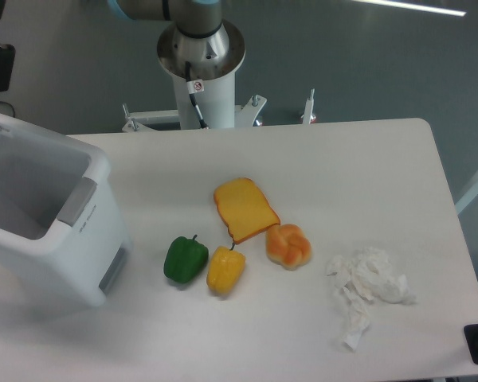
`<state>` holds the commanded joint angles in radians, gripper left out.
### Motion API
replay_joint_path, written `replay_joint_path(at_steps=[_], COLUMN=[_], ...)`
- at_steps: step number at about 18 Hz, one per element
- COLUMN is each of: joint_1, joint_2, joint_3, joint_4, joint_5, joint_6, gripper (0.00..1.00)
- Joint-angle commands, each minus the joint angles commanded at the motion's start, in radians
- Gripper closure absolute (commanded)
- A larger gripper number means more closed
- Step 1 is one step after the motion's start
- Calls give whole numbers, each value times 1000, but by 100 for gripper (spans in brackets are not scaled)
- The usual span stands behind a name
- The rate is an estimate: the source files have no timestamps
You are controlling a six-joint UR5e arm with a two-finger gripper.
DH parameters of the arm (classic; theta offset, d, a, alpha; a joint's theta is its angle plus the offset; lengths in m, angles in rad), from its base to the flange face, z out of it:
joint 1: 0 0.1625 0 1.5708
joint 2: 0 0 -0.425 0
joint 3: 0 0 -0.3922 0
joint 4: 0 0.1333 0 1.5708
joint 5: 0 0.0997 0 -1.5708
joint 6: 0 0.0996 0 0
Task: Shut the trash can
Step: 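Push the trash can lid down with the gripper until it closes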
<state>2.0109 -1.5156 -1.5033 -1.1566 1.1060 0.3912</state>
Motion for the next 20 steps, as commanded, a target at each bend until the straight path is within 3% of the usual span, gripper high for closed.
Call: replay_joint_path(at_steps=[8, 20], joint_1=[81, 92], joint_2=[-21, -101], joint_3=[6, 6], joint_4=[2, 26], joint_5=[0, 74], joint_6=[8, 12], gripper=[0, 0])
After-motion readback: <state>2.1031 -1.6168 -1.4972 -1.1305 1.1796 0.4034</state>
